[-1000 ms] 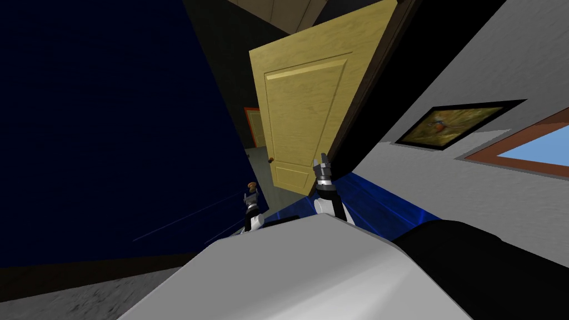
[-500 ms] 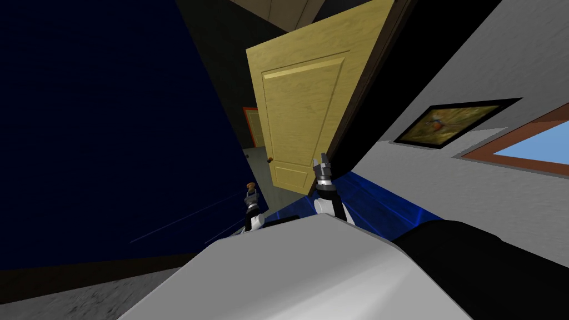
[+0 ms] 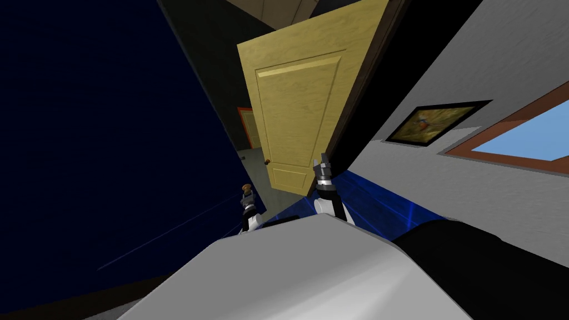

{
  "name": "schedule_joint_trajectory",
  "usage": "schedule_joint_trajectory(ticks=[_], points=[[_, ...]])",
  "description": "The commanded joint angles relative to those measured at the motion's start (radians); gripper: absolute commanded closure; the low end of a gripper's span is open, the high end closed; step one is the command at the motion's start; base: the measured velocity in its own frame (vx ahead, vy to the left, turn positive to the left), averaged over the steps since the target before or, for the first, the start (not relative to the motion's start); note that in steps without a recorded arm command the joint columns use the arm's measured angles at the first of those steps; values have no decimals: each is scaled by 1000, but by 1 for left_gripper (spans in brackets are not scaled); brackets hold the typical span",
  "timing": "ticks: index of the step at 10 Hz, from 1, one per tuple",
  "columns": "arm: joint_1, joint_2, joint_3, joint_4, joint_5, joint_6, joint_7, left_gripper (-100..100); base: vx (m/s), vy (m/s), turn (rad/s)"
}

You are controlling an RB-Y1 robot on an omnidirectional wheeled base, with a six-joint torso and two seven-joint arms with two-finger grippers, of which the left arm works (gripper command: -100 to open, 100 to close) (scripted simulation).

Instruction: Push the door open

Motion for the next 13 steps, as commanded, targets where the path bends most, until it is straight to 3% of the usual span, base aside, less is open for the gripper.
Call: schedule_joint_trajectory(ticks=[1,2,4,5,7,9,11,13], points=[[1,16,30,0,13,-11,-3,100,130,15,-88],[0,21,45,4,20,-14,-5,100,104,22,-91],[0,21,45,4,20,-14,-5,100,34,5,-14],[-4,30,77,12,35,-21,-9,100,52,0,-150],[-8,39,111,21,51,-29,-13,100,94,18,-129],[-8,39,111,-12,51,-29,-13,100,53,27,-15],[-10,44,130,26,60,-33,-15,100,31,10,-37],[-13,49,148,30,69,-37,-18,100,55,10,-86]])
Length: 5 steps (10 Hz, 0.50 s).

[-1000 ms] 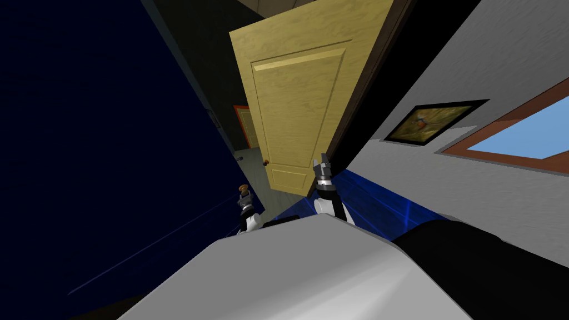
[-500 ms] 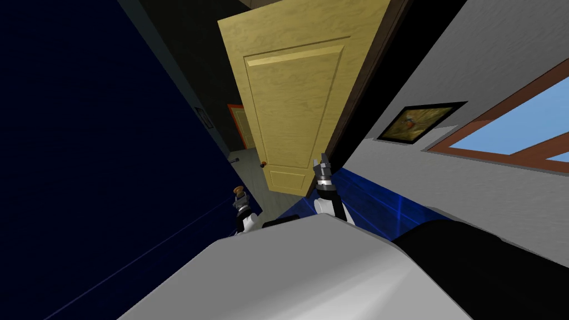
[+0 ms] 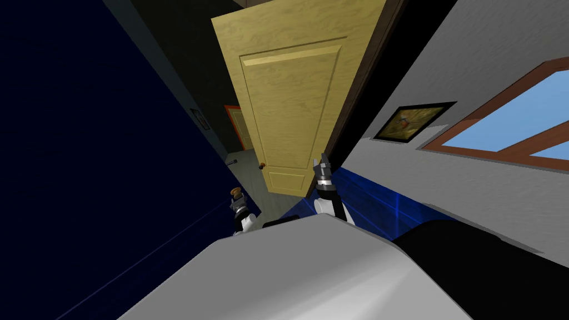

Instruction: Push the door open

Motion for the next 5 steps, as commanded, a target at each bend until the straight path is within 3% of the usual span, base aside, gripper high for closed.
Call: schedule_joint_trajectory(ticks=[1,5], points=[[14,12,37,-20,18,2,-20,100,50,22,-67],[5,29,117,1,55,-16,-30,100,91,38,-122]])
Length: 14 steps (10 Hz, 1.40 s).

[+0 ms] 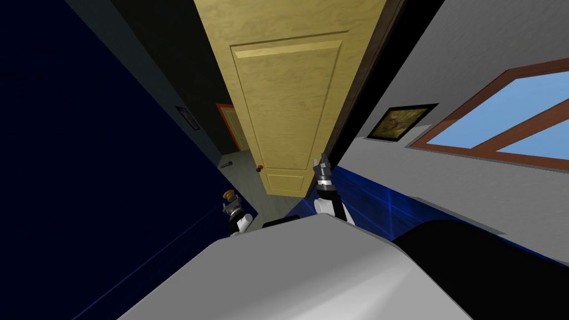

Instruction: Push the door open

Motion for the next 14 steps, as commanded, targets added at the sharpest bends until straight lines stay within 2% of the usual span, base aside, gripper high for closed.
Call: schedule_joint_trajectory(ticks=[1,2,3,4,5,6,7,10,13,14], points=[[3,19,46,11,21,-16,-5,100,101,38,-121],[3,19,46,11,21,-16,-5,100,75,26,-30],[0,22,67,17,31,-21,-7,100,55,21,-71],[0,22,67,17,31,-21,-7,100,33,10,-48],[-2,26,87,22,40,-25,-10,100,35,9,-92],[-2,26,87,8,40,-25,-10,100,39,19,-17],[-2,26,87,15,40,-25,-10,100,23,13,-14],[-9,36,148,37,69,-39,-18,100,62,25,-111],[-9,36,148,37,69,-39,-18,100,32,26,-8],[-12,39,167,42,78,-43,-20,100,30,20,-87]])
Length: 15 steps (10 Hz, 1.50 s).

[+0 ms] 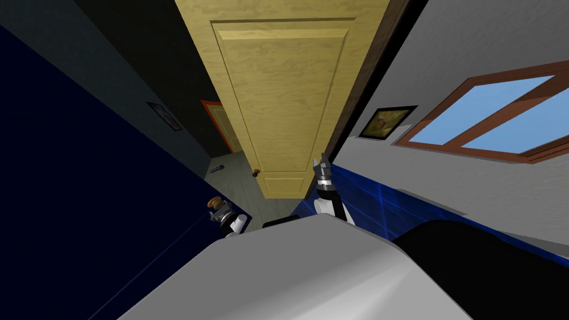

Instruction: Push the door open

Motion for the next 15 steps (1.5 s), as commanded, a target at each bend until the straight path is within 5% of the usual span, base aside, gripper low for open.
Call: schedule_joint_trajectory(ticks=[1,7,15], points=[[14,14,41,1,20,-9,-5,100,60,11,-132],[9,19,78,10,37,-18,-10,100,43,24,-40],[-4,33,186,38,88,-41,-24,100,59,31,-67]])
